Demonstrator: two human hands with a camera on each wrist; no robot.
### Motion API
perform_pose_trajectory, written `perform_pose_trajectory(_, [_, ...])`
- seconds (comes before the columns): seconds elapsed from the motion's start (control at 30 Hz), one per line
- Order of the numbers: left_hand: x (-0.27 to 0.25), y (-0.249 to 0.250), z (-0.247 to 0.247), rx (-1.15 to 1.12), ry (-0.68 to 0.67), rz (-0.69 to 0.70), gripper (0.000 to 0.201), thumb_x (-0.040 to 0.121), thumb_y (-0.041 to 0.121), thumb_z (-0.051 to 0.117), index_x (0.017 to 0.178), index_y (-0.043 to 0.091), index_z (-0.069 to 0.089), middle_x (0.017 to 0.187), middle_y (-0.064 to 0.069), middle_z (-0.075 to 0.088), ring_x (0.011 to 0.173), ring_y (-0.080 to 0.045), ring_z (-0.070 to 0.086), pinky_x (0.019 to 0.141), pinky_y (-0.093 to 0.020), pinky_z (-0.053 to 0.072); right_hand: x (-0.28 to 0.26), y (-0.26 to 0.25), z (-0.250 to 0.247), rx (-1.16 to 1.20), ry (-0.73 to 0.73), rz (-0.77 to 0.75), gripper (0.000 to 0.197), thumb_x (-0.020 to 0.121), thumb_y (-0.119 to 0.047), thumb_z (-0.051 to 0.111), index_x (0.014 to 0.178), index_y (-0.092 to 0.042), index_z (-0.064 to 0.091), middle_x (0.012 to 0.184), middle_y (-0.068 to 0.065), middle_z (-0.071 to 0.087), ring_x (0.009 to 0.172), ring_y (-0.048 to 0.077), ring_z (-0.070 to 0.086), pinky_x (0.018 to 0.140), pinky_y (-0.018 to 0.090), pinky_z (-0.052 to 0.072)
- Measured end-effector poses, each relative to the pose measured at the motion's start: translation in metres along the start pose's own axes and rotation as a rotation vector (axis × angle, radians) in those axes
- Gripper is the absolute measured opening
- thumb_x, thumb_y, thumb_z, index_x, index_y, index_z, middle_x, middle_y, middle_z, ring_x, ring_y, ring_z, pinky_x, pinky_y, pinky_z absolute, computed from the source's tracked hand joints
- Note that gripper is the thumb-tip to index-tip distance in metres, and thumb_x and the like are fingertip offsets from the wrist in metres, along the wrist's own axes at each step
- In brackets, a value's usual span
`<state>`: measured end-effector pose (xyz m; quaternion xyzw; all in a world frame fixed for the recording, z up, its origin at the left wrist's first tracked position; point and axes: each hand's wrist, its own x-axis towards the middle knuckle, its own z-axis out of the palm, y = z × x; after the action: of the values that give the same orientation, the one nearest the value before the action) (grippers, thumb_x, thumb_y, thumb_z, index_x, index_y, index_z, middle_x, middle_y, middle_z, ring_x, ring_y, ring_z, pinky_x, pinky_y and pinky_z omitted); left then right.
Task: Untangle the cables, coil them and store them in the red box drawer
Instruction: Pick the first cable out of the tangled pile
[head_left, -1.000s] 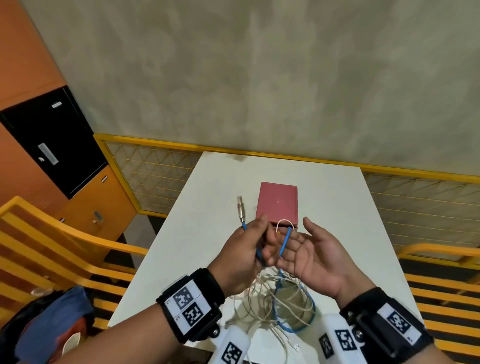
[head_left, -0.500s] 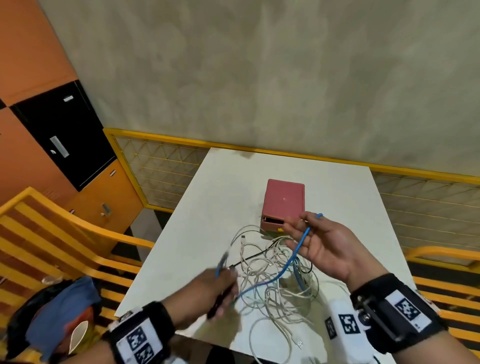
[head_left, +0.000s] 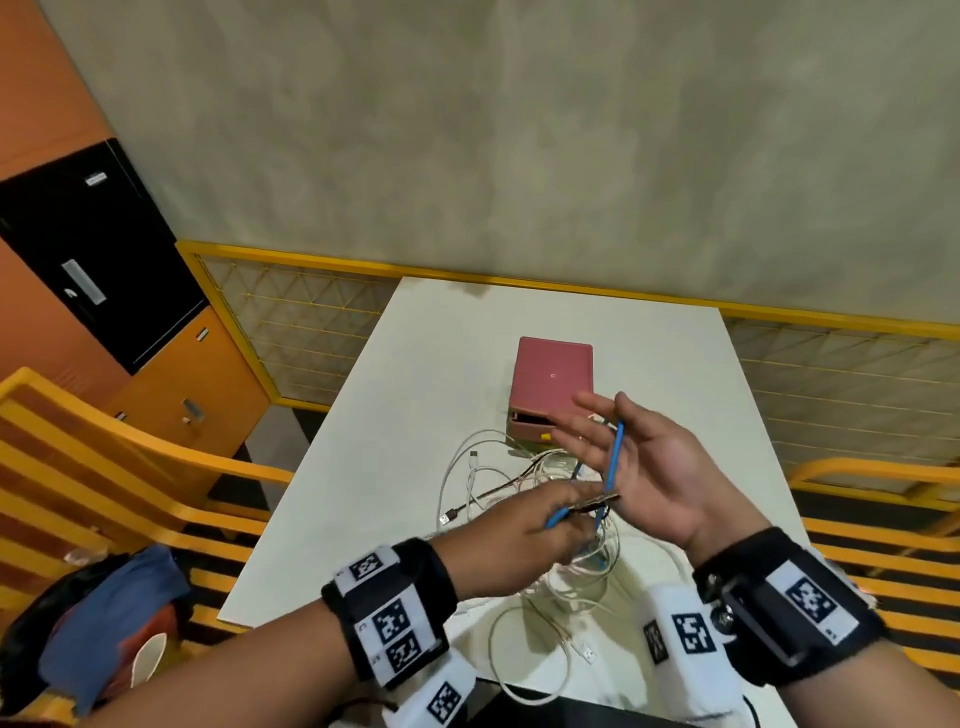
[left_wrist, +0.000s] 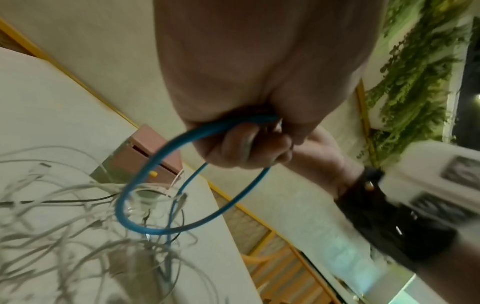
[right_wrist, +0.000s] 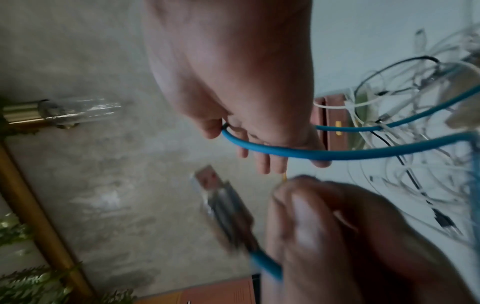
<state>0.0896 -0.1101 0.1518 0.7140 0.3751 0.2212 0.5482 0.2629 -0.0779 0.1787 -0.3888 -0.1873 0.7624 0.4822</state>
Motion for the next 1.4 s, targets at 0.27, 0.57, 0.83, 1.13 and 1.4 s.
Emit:
perform_pose_trajectory(0.27, [0.013, 0.001, -0.020, -0.023, 0.190, 0.082, 0.023, 0.093, 0.030, 0.050, 0.112, 0.022, 0.060, 0.100, 0.007, 0.065, 0.092, -0.007, 0.063, 0.086, -0.034, 0.052, 0.002, 0.038, 0.014, -0.089, -0.137, 0.097, 0.050, 0.089, -0.021, 0.049, 0.136, -0.004, 0.051, 0.122, 0.021, 0.058, 0.105, 0.034, 0.057, 0.091, 0.049, 0.045])
perform_pose_trajectory(0.57, [-0.068, -0.053, -0.018, 0.355, -0.410, -0.199, 0.016, 0.094, 0.038, 0.058, 0.084, 0.026, 0.053, 0.080, 0.008, 0.053, 0.074, -0.006, 0.050, 0.070, -0.027, 0.040, 0.009, -0.001, -0.007, -0.002, -0.005, 0.135, 0.018, 0.083, -0.024, 0.052, 0.091, -0.011, 0.062, 0.110, 0.017, 0.073, 0.100, 0.028, 0.073, 0.074, 0.050, 0.058])
perform_pose_trajectory(0.83, [-0.084, -0.061, -0.043, 0.267, -0.120, -0.233, 0.039, 0.085, 0.040, 0.072, 0.069, 0.014, 0.050, 0.063, 0.008, 0.042, 0.056, -0.003, 0.038, 0.056, -0.025, 0.031, -0.002, -0.002, -0.013, -0.006, 0.024, 0.008, 0.015, 0.087, -0.015, 0.050, 0.097, -0.014, 0.061, 0.114, 0.019, 0.070, 0.098, 0.030, 0.073, 0.077, 0.049, 0.057])
perform_pose_trajectory(1.13, [0.013, 0.006, -0.002, -0.200, 0.392, 0.048, 0.022, 0.073, 0.017, 0.077, 0.084, 0.014, 0.058, 0.076, 0.004, 0.060, 0.067, -0.007, 0.057, 0.066, -0.026, 0.052, -0.015, 0.030, 0.008, -0.011, -0.115, 0.081, 0.025, 0.095, -0.020, 0.046, 0.118, -0.013, 0.055, 0.088, 0.005, 0.067, 0.081, 0.022, 0.068, 0.073, 0.041, 0.055])
perform_pose_trajectory(1.4, [0.001, -0.011, 0.015, -0.135, 0.208, -0.096, 0.020, 0.071, 0.011, 0.081, 0.077, 0.016, 0.063, 0.070, 0.008, 0.059, 0.064, -0.008, 0.054, 0.065, -0.023, 0.046, -0.027, 0.012, -0.016, -0.148, 0.001, 0.103, 0.039, 0.093, -0.029, 0.051, 0.127, -0.013, 0.060, 0.115, 0.016, 0.064, 0.097, 0.032, 0.061, 0.084, 0.053, 0.053])
